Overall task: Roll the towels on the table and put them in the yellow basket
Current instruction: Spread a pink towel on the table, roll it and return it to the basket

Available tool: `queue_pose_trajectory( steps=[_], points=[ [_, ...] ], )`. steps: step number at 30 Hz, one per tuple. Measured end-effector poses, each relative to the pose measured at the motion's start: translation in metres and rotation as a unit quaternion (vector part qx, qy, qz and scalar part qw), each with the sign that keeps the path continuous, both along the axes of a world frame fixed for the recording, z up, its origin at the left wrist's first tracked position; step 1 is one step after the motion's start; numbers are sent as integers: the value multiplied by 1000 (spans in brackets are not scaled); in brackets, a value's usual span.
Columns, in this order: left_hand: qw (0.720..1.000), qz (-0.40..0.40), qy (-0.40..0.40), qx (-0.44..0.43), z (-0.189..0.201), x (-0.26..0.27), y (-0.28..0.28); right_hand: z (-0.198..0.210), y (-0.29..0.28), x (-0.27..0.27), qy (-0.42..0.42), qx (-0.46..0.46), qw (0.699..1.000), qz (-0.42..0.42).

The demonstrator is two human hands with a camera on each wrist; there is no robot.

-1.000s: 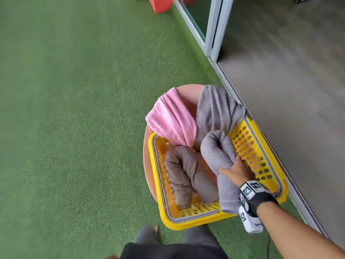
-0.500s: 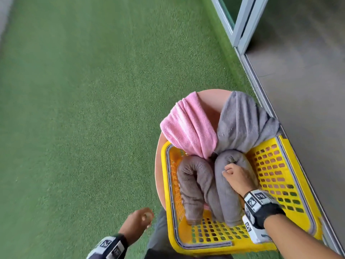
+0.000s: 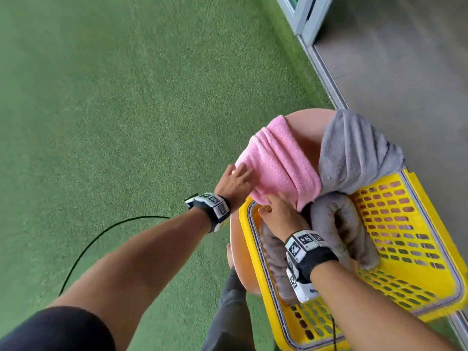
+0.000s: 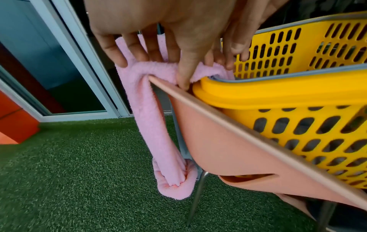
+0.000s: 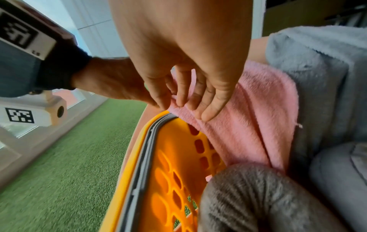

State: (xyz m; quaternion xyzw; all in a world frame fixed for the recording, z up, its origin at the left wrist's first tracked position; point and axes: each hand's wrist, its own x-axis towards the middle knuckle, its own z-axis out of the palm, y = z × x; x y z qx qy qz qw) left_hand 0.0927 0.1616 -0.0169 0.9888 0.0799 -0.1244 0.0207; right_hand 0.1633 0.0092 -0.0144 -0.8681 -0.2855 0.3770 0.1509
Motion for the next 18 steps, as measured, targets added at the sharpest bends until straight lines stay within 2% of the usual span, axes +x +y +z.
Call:
queue_pose_trajectory(
  steps=[3,5,7,10,14,18],
  points=[
    [998,-6,-36,-46,1,7,5,-1,3,-16,-43,38,997,-49],
    [988,12,-84,-128,7,7,0,-3,-1,-23,-57,85,990,-100],
    [975,30,-101,-198,16,2,-7,-3,-8,-24,-59,114,979,-155],
    [959,43,-110,-257,35,-4,-20,-1,-18,-21,-40,137,966,-216],
    [943,48,-154,-290,79,-4,-38,-17,-35,-15,-21,148,967,-205],
    [927,56,-235,-288,144,-9,-58,37,-44,-20,-71,248,937,-235]
  ],
)
